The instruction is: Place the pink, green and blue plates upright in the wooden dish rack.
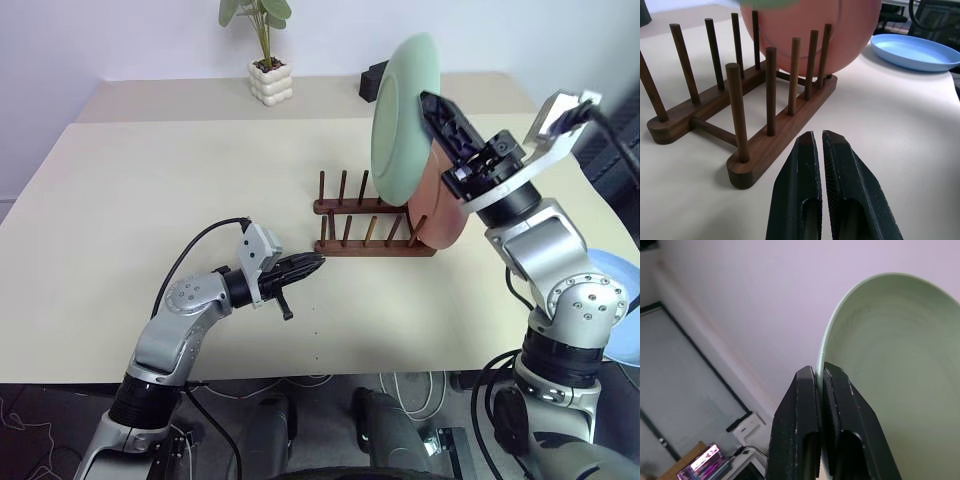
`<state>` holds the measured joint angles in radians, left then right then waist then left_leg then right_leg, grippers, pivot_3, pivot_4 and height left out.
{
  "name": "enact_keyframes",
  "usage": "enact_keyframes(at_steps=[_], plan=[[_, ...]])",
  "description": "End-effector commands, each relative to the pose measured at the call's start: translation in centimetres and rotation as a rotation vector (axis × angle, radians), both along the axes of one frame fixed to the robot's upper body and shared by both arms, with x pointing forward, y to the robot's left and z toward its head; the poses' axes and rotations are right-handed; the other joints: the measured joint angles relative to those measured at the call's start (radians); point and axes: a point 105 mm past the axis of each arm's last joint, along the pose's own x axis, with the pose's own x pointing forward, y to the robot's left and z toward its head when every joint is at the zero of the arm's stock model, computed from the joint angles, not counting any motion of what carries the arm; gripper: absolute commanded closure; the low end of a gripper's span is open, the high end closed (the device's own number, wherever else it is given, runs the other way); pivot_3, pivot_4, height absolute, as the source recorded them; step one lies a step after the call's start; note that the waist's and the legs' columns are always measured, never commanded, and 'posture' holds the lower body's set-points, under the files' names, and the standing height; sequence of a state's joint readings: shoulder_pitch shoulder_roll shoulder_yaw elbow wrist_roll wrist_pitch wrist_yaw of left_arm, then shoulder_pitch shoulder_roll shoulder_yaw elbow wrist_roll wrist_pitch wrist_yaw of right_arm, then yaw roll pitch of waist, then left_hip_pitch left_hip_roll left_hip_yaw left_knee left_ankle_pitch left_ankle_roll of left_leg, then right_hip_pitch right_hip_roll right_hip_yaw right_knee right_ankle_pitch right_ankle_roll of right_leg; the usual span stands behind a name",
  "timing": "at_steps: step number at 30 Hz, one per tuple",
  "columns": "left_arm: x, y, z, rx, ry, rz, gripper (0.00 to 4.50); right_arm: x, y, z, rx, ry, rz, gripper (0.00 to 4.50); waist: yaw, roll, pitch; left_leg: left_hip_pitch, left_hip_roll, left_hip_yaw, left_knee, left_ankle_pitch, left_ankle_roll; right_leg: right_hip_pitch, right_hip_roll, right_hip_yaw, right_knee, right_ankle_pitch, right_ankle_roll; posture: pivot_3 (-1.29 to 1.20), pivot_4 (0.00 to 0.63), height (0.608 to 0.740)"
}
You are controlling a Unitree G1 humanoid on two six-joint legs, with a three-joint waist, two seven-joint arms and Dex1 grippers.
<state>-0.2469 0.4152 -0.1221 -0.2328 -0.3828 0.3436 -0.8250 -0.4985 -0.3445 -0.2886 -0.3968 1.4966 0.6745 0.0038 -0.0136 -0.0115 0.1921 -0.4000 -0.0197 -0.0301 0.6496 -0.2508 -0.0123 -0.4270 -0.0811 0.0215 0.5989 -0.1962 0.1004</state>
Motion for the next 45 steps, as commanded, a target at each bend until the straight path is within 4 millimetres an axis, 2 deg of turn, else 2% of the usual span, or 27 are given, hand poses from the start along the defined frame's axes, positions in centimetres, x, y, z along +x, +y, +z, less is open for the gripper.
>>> enact_keyframes(at_steps=[1, 31, 32, 33, 40, 45], plan=[[-0.4, -0.2, 1.1, -0.014, -0.039, -0.012, 4.3, -0.8, 0.4, 0.6, 0.015, -0.027, 0.023, 4.44, 0.0, 0.0, 0.0, 0.0, 0.0, 0.0, 0.0, 0.0, 0.0, 0.0, 0.0, 0.0, 0.0, 0.0, 0.0, 0.0, 0.15, 0.738], [-0.4, -0.6, 0.9, -0.006, -0.04, -0.026, 4.3, 0.2, -0.3, -1.8, 0.009, 0.088, -0.012, 4.44, 0.0, 0.0, 0.0, 0.0, 0.0, 0.0, 0.0, 0.0, 0.0, 0.0, 0.0, 0.0, -0.001, 0.0, 0.0, 0.0, 0.15, 0.738], [-0.4, -0.6, 0.9, -0.005, -0.039, -0.026, 4.3, 0.3, -0.3, -1.9, 0.009, 0.09, -0.012, 3.81, 0.0, 0.0, 0.0, 0.0, 0.0, 0.0, 0.0, 0.0, 0.0, 0.0, 0.0, 0.0, -0.001, 0.0, 0.0, 0.0, 0.15, 0.738], [-0.4, -0.6, 0.9, -0.005, -0.04, -0.026, 4.3, 0.3, -0.3, -1.9, 0.009, 0.091, -0.013, 3.55, 0.0, 0.0, 0.0, 0.0, 0.0, 0.0, 0.0, 0.0, 0.0, 0.0, 0.0, 0.0, -0.001, 0.0, 0.0, 0.0, 0.15, 0.738], [-0.3, -0.6, 0.9, -0.003, -0.041, -0.024, 4.3, 0.5, -0.5, -2.0, 0.01, 0.095, -0.025, 0.02, 0.0, 0.0, 0.0, 0.0, 0.0, 0.0, 0.0, 0.0, 0.0, 0.0, 0.0, 0.0, -0.001, 0.0, 0.0, 0.0, 0.15, 0.738], [-0.3, -0.7, 0.9, -0.003, -0.041, -0.024, 4.3, 0.5, -0.5, -1.7, 0.009, 0.083, -0.029, 0.02, 0.0, 0.0, 0.0, 0.0, 0.0, 0.0, 0.0, 0.0, 0.0, 0.0, 0.0, 0.0, -0.001, 0.0, 0.0, 0.0, 0.15, 0.738]])
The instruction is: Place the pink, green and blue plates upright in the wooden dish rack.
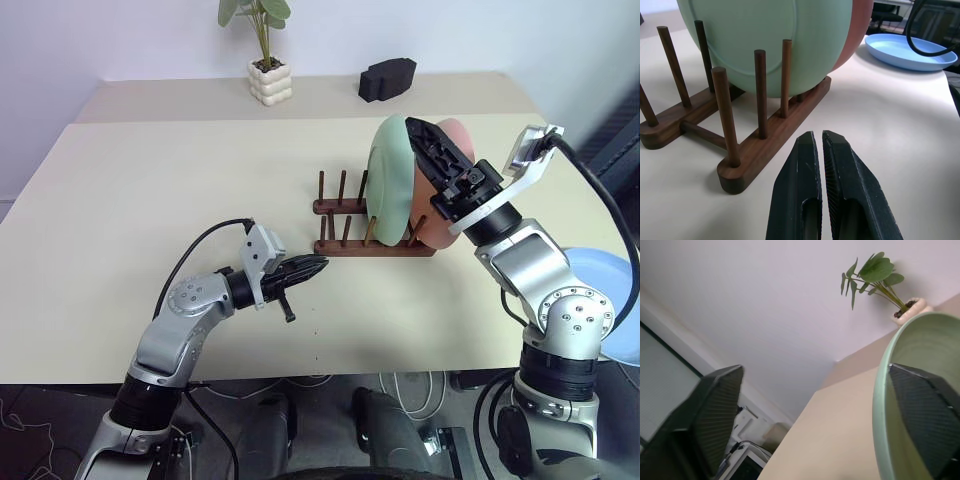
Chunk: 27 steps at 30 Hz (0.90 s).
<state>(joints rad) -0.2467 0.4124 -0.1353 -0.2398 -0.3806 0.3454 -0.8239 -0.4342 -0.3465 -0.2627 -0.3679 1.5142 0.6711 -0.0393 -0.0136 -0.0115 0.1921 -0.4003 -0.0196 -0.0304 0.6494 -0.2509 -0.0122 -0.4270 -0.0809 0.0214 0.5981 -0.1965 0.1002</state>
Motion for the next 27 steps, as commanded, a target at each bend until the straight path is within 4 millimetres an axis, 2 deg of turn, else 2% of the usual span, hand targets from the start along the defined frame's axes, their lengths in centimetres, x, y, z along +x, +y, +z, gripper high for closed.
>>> enact_keyframes(at_steps=[1, 22, 23, 25, 27], plan=[[-0.1, -0.3, 0.9, -0.005, -0.042, -0.011, 4.3, -0.4, -0.2, 1.1, 0.005, -0.047, -0.01, 0.02, 0.0, 0.0, 0.0, 0.0, 0.0, 0.0, 0.0, 0.0, 0.0, 0.0, 0.0, 0.0, 0.0, 0.0, 0.0, 0.0, 0.15, 0.738], [-0.2, -0.7, 0.8, -0.012, -0.037, -0.022, 4.3, -1.2, -1.3, 4.0, -0.167, -0.214, -0.065, 0.02, 0.001, 0.0, 0.0, -0.001, 0.0, 0.0, 0.0, 0.0, 0.0, 0.0, 0.0, 0.0, -0.001, 0.0, 0.0, 0.0, 0.15, 0.738], [-0.3, -0.7, 0.8, -0.012, -0.037, -0.023, 4.3, -1.3, -1.6, 4.4, -0.179, -0.23, -0.078, 0.02, 0.001, 0.0, 0.0, -0.001, 0.0, 0.0, 0.0, 0.0, 0.0, 0.0, 0.0, 0.0, -0.001, 0.0, 0.0, 0.0, 0.15, 0.738], [-0.3, -0.8, 0.8, -0.013, -0.038, -0.026, 4.3, -2.4, -3.0, 6.6, -0.264, -0.344, -0.101, 0.02, 0.004, 0.001, 0.001, -0.002, 0.0, 0.0, 0.001, 0.0, 0.0, 0.0, 0.0, 0.0, -0.001, 0.0, 0.0, 0.0, 0.15, 0.738], [-0.3, -0.8, 0.8, -0.014, -0.035, -0.031, 4.3, -3.2, -5.1, 8.1, -0.413, -0.421, -0.154, 0.02, 0.005, 0.001, 0.001, -0.005, -0.001, 0.0, 0.002, 0.0, 0.0, -0.003, -0.001, 0.0, -0.002, 0.0, 0.0, 0.0, 0.15, 0.738]])
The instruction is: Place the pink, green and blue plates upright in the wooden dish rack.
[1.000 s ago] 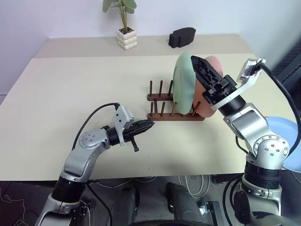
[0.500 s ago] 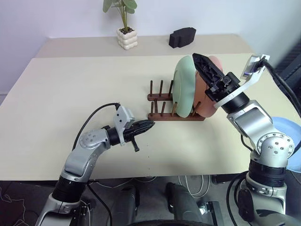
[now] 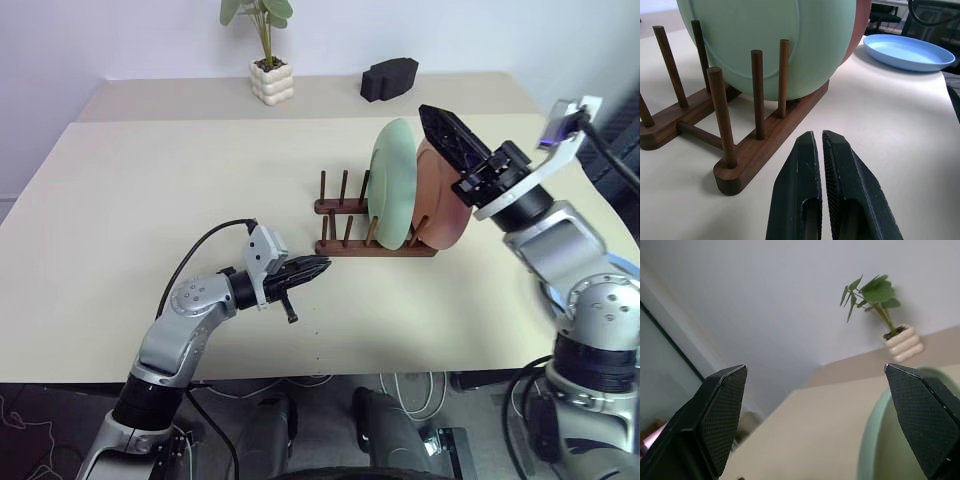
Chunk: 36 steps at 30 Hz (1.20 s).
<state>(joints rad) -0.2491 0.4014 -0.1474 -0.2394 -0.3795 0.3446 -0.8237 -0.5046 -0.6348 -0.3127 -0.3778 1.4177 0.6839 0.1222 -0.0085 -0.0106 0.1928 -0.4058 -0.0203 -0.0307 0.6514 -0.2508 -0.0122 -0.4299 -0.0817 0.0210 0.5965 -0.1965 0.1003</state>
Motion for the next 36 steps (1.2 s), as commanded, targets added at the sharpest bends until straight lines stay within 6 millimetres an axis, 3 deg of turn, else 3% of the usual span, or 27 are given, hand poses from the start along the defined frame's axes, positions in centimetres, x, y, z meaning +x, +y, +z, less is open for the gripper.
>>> enact_keyframes(at_steps=[1, 3, 6, 10, 12, 16, 22, 33, 36], plan=[[-0.3, -0.4, 0.9, -0.008, -0.036, -0.024, 4.3, -2.3, -3.6, 4.1, -0.206, -0.2, -0.093, 0.02, 0.004, 0.0, 0.0, 0.0, 0.0, 0.0, 0.0, 0.0, 0.0, 0.0, 0.0, 0.0, -0.001, 0.0, 0.0, 0.0, 0.15, 0.738], [-0.6, -0.7, 1.0, -0.014, -0.027, -0.056, 4.3, -2.6, -7.3, 3.5, -0.423, -0.152, -0.207, 0.02, 0.016, -0.002, -0.001, -0.001, 0.0, 0.0, 0.0, 0.0, 0.001, 0.0, 0.0, -0.001, -0.002, 0.0, 0.0, 0.0, 0.15, 0.738], [-1.4, -1.4, 1.0, -0.008, -0.01, -0.128, 4.3, -2.6, -12.8, 0.0, -0.707, 0.057, -0.383, 0.02, 0.022, -0.004, -0.002, -0.001, 0.0, 0.001, 0.0, -0.002, 0.003, 0.001, 0.0, -0.002, -0.003, -0.001, 0.001, 0.0, 0.15, 0.738], [-2.4, -2.6, 0.7, 0.005, 0.011, -0.225, 4.3, -4.1, -16.1, -4.6, -0.882, 0.247, -0.411, 0.02, 0.018, 0.0, -0.002, 0.0, 0.0, 0.003, 0.002, -0.002, 0.003, 0.001, 0.0, 0.0, -0.002, -0.001, 0.0, 0.0, 0.15, 0.738], [-3.0, -3.5, 0.7, 0.003, 0.022, -0.276, 4.3, -5.5, -16.6, -7.4, -0.938, 0.358, -0.378, 0.02, 0.018, 0.001, -0.003, 0.001, 0.0, 0.004, 0.002, -0.002, 0.003, 0.001, 0.0, 0.001, -0.002, -0.001, 0.0, 0.0, 0.15, 0.738], [-3.3, -4.5, 0.6, 0.0, 0.024, -0.327, 4.3, -7.2, -17.6, -11.1, -0.965, 0.513, -0.397, 0.02, 0.019, 0.001, -0.003, 0.001, -0.001, 0.003, 0.002, -0.002, 0.003, 0.001, 0.002, 0.0, -0.001, -0.003, 0.004, 0.0, 0.15, 0.738], [-3.2, -4.7, 0.7, 0.003, 0.021, -0.336, 4.3, -7.5, -17.4, -15.4, -0.994, 0.646, -0.419, 0.02, 0.019, 0.001, -0.003, 0.0, -0.001, 0.003, 0.003, -0.002, 0.003, 0.001, 0.002, 0.0, -0.001, -0.003, 0.004, 0.0, 0.15, 0.738], [-3.1, -4.0, 0.8, 0.014, 0.005, -0.3, 4.3, -6.2, -19.6, -20.3, -1.033, 0.804, -0.539, 0.02, 0.021, 0.001, -0.003, -0.001, -0.002, 0.002, 0.004, -0.002, 0.003, 0.001, 0.001, 0.0, -0.001, -0.001, 0.0, 0.0, 0.15, 0.738], [-3.1, -3.9, 0.8, 0.012, 0.004, -0.286, 4.3, -6.1, -19.7, -20.8, -1.039, 0.817, -0.548, 0.82, 0.019, 0.0, -0.003, 0.0, -0.002, 0.002, 0.005, -0.002, 0.003, 0.002, 0.001, 0.0, -0.001, -0.001, 0.002, 0.0, 0.15, 0.738]])
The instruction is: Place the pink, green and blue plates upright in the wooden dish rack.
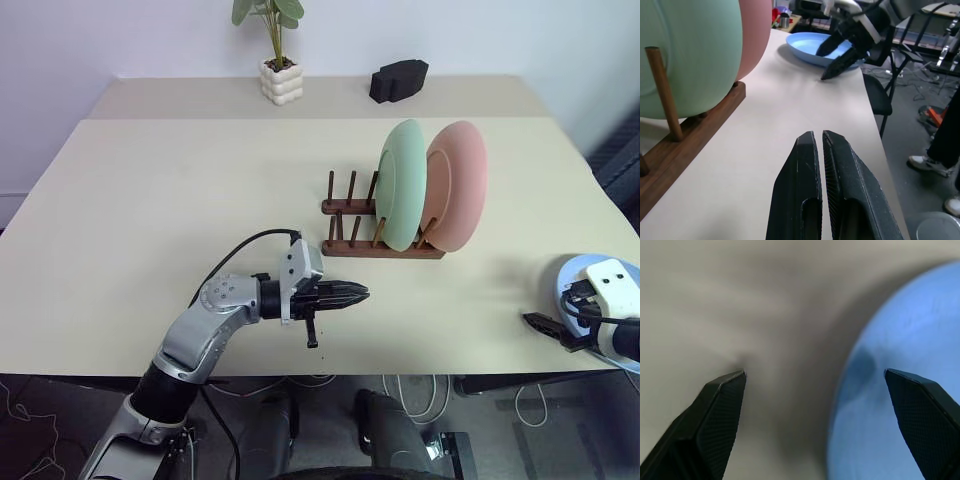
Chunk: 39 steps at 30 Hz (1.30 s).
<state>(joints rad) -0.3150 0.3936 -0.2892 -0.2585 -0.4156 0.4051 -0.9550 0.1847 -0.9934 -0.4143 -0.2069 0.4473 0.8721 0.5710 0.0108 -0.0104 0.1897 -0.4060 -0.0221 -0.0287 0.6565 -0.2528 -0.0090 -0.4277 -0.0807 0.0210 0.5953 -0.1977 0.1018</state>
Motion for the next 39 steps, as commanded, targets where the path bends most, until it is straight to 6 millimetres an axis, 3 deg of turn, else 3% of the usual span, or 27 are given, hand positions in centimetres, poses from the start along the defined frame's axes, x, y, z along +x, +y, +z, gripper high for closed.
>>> enact_keyframes(at_steps=[1, 7, 8, 13, 17, 18, 20, 21, 24, 25, 28, 32, 35, 39], plan=[[-0.2, 0.2, 1.0, -0.022, -0.044, 0.01, 4.3, -0.2, -0.8, -0.9, -0.03, 0.02, -0.047, 1.26, 0.0, 0.0, 0.0, 0.0, 0.0, 0.0, 0.001, 0.0, 0.0, 0.0, 0.0, 0.0, 0.0, -0.001, 0.002, 0.0, 0.15, 0.738], [-0.3, 0.1, 1.1, -0.022, -0.048, 0.011, 4.3, -0.1, -0.9, -0.6, -0.036, 0.007, -0.048, 4.2, 0.001, -0.002, -0.001, -0.001, 0.0, -0.002, 0.004, 0.0, 0.0, 0.002, 0.0, 0.0, 0.0, -0.001, 0.002, 0.0, 0.15, 0.738], [-0.3, 0.1, 1.1, -0.022, -0.049, 0.011, 4.3, -0.1, -0.9, -0.6, -0.038, 0.004, -0.049, 4.48, -0.001, -0.004, -0.002, -0.001, 0.0, -0.002, 0.005, -0.001, 0.001, 0.002, 0.0, 0.0, 0.0, -0.001, 0.002, 0.0, 0.15, 0.738], [-0.2, 0.0, 1.2, -0.024, -0.048, 0.011, 4.3, 0.5, -1.1, 0.8, -0.08, -0.045, -0.041, 4.48, -0.001, -0.005, -0.003, 0.0, 0.001, -0.001, 0.005, -0.001, 0.001, 0.003, 0.0, 0.0, 0.001, -0.001, 0.002, 0.0, 0.15, 0.738], [-0.1, 0.0, 1.1, -0.024, -0.048, 0.014, 4.3, 2.8, -2.6, 4.7, -0.215, -0.216, -0.08, 4.48, -0.003, -0.004, -0.003, -0.001, 0.001, -0.001, 0.006, -0.001, 0.001, 0.003, 0.0, 0.0, 0.001, -0.001, 0.002, 0.0, 0.15, 0.738], [-0.1, 0.0, 1.1, -0.024, -0.049, 0.016, 4.3, 4.6, -2.5, 8.4, -0.279, -0.384, -0.07, 4.48, -0.003, -0.003, -0.003, 0.0, 0.0, -0.001, 0.006, -0.001, 0.001, 0.002, 0.0, 0.0, 0.001, -0.001, 0.002, 0.0, 0.15, 0.738], [0.0, 0.1, 1.1, -0.024, -0.05, 0.019, 4.3, 6.3, -1.7, 13.9, -0.34, -0.618, -0.054, 4.48, -0.013, 0.002, 0.0, -0.001, 0.0, 0.0, 0.006, -0.001, 0.001, 0.002, 0.0, 0.001, 0.001, -0.001, 0.002, 0.0, 0.15, 0.738], [0.0, 0.1, 1.0, -0.024, -0.051, 0.02, 4.3, 6.7, -1.4, 15.4, -0.347, -0.683, -0.049, 4.48, -0.017, 0.006, -0.001, -0.001, 0.0, 0.002, 0.006, -0.001, 0.001, 0.001, 0.0, 0.002, 0.001, 0.0, 0.003, 0.0, 0.15, 0.738], [0.3, 0.2, 1.1, -0.028, -0.064, 0.044, 4.3, 7.6, 2.9, 22.0, -0.312, -0.96, 0.086, 4.48, -0.022, 0.006, -0.001, -0.001, -0.001, 0.0, 0.005, -0.002, 0.003, 0.0, 0.001, 0.001, 0.002, 0.001, 0.003, 0.0, 0.15, 0.738], [0.3, 0.3, 1.1, -0.029, -0.066, 0.049, 4.3, 7.6, 3.8, 23.1, -0.306, -1.005, 0.116, 4.48, -0.022, 0.006, -0.001, -0.001, -0.001, -0.001, 0.004, -0.002, 0.003, 0.0, 0.002, 0.001, 0.002, 0.002, 0.001, 0.0, 0.15, 0.738], [0.8, 0.9, 1.2, -0.031, -0.079, 0.094, 4.3, 7.1, 9.3, 26.5, -0.211, -1.183, 0.326, 4.48, -0.022, 0.006, -0.001, -0.001, 0.0, -0.002, 0.004, -0.002, 0.003, 0.0, 0.002, 0.0, 0.002, 0.002, 0.002, 0.0, 0.15, 0.738], [1.3, 2.3, 1.0, -0.019, -0.08, 0.16, 4.3, 5.6, 14.9, 27.3, -0.023, -1.231, 0.597, 4.48, -0.022, 0.005, 0.0, -0.001, 0.0, -0.002, 0.004, -0.002, 0.003, 0.0, 0.001, 0.001, 0.002, 0.002, 0.002, 0.0, 0.15, 0.738], [1.5, 2.8, 0.8, -0.012, -0.078, 0.184, 4.3, 5.0, 16.8, 26.9, 0.055, -1.205, 0.702, 4.48, -0.018, 0.005, 0.0, -0.002, 0.001, -0.002, 0.005, -0.002, 0.003, 0.0, 0.0, 0.001, 0.002, 0.002, 0.002, 0.0, 0.15, 0.738], [1.8, 4.5, 0.4, 0.005, -0.075, 0.259, 4.3, 2.8, 21.1, 27.6, 0.236, -1.244, 0.905, 4.48, -0.026, 0.006, 0.0, -0.002, 0.001, -0.002, 0.005, -0.002, 0.003, 0.0, -0.001, 0.001, 0.002, 0.002, 0.002, 0.0, 0.15, 0.738]])
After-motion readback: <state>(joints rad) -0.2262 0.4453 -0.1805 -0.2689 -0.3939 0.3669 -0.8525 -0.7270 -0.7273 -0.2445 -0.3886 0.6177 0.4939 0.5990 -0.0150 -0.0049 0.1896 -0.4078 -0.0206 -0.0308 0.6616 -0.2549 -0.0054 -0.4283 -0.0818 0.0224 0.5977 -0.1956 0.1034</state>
